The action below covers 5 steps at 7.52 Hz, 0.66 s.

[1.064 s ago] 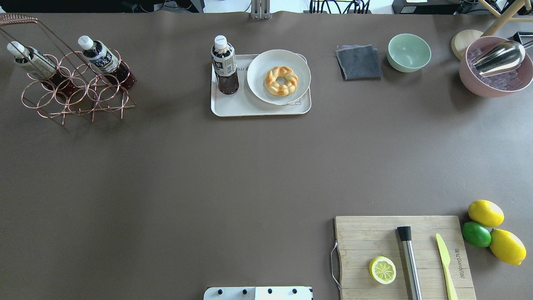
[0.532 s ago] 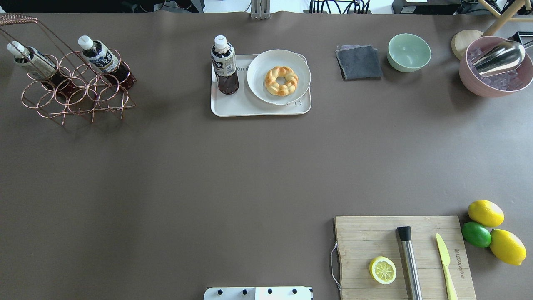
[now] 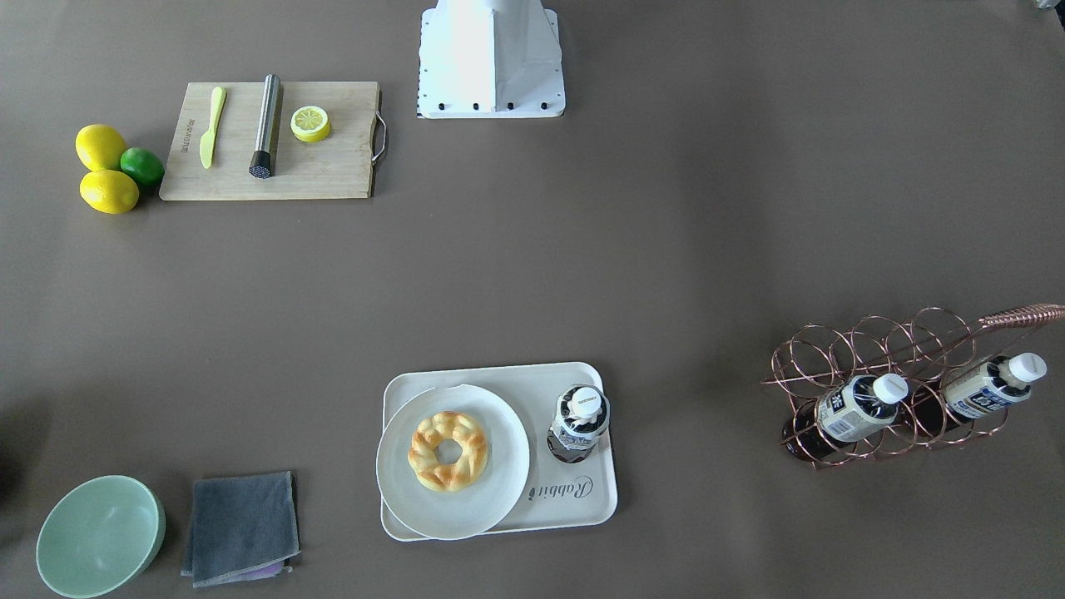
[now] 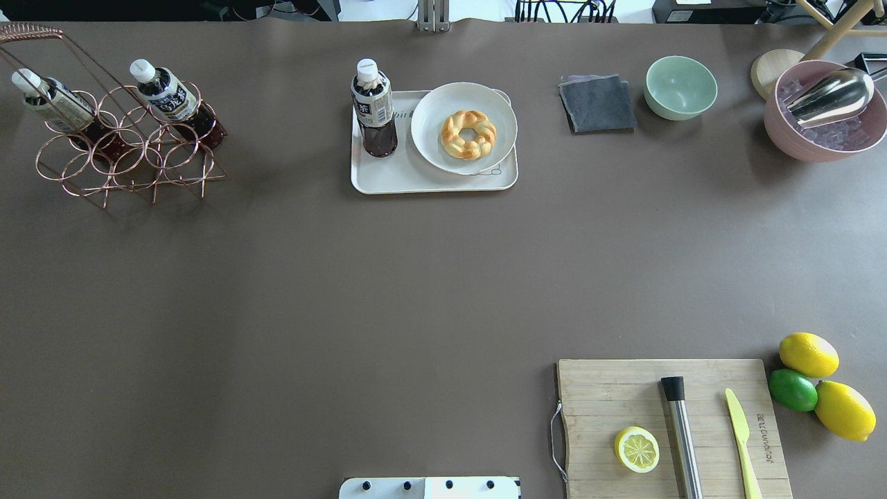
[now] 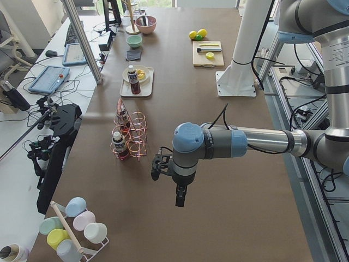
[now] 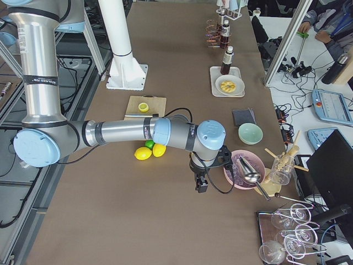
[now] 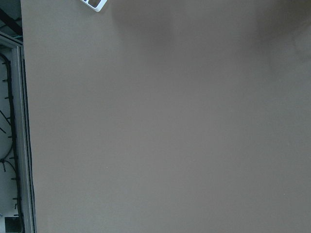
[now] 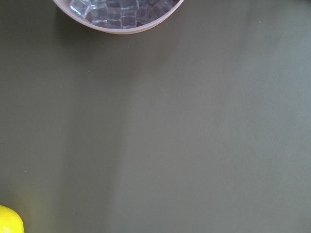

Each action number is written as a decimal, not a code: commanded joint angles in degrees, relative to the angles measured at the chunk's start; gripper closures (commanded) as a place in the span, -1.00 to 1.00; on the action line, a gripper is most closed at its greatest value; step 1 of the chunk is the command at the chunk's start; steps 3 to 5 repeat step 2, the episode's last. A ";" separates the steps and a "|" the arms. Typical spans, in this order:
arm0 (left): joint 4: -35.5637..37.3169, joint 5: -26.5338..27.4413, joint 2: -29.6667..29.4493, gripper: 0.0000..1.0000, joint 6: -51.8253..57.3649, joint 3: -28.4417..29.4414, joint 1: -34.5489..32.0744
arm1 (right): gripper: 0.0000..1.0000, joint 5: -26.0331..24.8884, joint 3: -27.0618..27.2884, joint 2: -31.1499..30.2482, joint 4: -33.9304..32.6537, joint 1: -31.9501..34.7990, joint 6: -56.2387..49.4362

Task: Place tea on tray

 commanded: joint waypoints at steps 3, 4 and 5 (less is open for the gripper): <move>-0.04 0.02 -0.31 -0.95 -0.01 0.16 0.03 | -0.99 0.04 -1.31 0.05 0.06 -1.29 0.18; -0.04 0.02 -0.31 -0.95 -0.01 0.16 0.03 | -0.99 0.04 -1.31 0.05 0.06 -1.29 0.18; -0.04 0.02 -0.31 -0.95 -0.01 0.16 0.03 | -0.99 0.04 -1.31 0.05 0.06 -1.29 0.18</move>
